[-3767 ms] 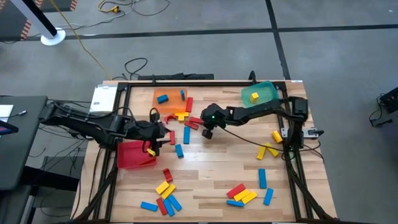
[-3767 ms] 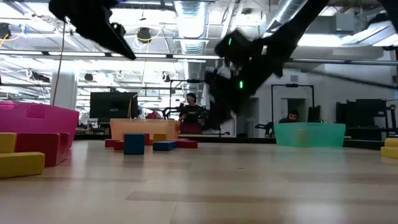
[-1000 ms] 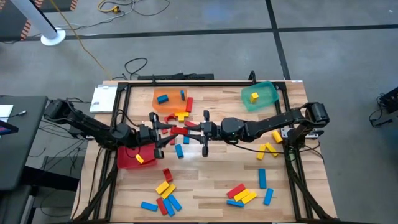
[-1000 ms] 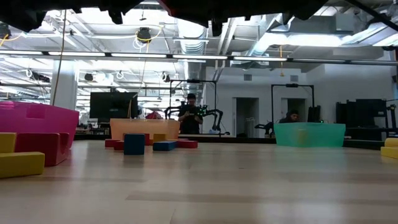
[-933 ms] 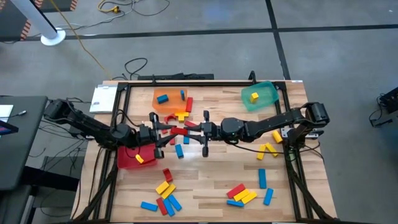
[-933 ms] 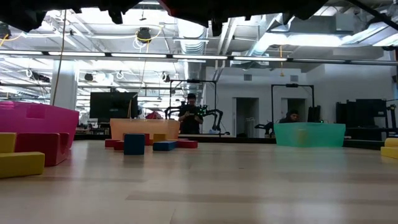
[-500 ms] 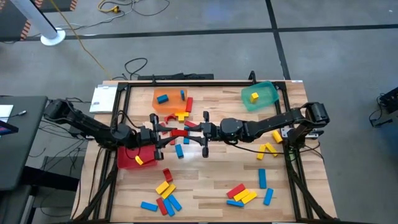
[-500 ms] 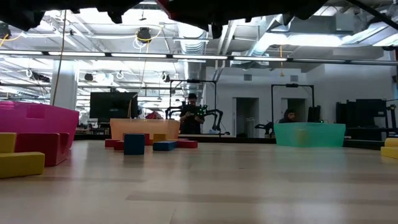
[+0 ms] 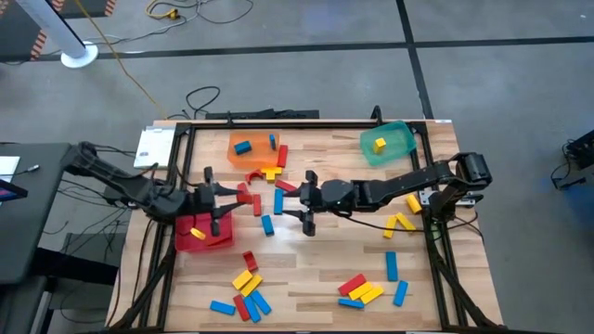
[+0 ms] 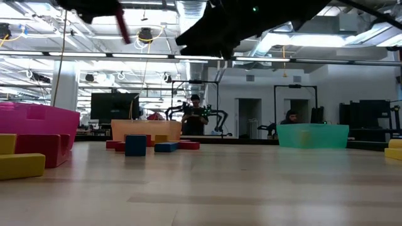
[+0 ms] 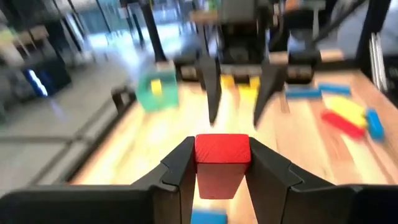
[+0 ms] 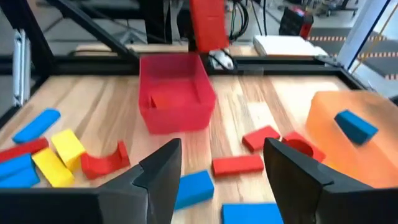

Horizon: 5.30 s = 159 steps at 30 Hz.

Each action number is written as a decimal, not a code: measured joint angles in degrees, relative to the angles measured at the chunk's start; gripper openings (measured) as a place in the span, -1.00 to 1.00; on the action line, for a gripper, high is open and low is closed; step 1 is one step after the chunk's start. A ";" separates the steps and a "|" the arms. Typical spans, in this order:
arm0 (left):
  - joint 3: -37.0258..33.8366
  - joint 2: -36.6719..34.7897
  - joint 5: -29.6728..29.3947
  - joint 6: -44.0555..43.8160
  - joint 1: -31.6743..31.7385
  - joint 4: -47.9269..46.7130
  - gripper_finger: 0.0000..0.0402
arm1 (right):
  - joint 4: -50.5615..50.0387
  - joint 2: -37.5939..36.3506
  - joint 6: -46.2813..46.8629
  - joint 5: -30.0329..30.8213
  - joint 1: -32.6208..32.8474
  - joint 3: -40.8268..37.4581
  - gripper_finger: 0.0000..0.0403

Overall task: Sort blocks
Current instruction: Put the red block into the red bin, then put the yellow block into the blue bin

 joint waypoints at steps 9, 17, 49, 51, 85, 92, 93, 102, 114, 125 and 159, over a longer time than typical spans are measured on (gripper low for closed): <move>1.54 -0.69 -2.52 -19.19 -6.17 -22.53 -0.48 | -3.32 0.02 0.28 -0.22 0.28 0.00 0.12; 1.32 -0.76 -9.30 -29.46 -12.72 -31.59 -0.48 | -6.84 0.02 1.36 -0.24 0.62 0.00 0.12; -16.88 -0.61 -17.11 -47.26 -22.71 -26.71 -0.45 | -8.18 0.06 1.29 -0.33 0.87 0.00 0.12; -17.88 -0.60 -17.12 -45.28 -22.71 -24.14 -0.43 | -8.16 0.07 1.29 -0.33 0.87 0.00 0.12; -18.92 -0.60 -17.50 -44.66 -22.68 -23.90 -0.37 | -7.94 0.07 1.84 -0.31 0.87 0.00 0.12; -18.92 -0.60 -17.12 -44.64 -22.52 -23.90 -0.37 | -7.90 0.07 1.73 -0.31 0.87 0.00 0.12; -18.92 -0.60 -16.95 -44.65 -22.29 -23.90 -0.37 | -7.88 0.07 1.75 -0.31 0.87 0.00 0.12; -18.92 -0.60 -14.71 -42.26 -19.69 -21.83 -0.37 | -7.29 0.07 1.75 -0.30 0.87 0.00 0.12; -18.90 -0.60 -13.16 -39.27 -16.31 -21.12 -0.35 | -7.11 0.07 1.75 -0.29 0.87 -0.02 0.12; -18.90 -0.60 -13.07 -37.51 -15.14 -20.62 0.04 | -7.11 0.07 1.75 -0.28 0.87 -0.02 0.12; 2.41 -16.97 -19.31 9.00 -15.14 -16.68 0.06 | -9.93 -7.14 -13.53 -0.22 -5.28 -0.07 0.12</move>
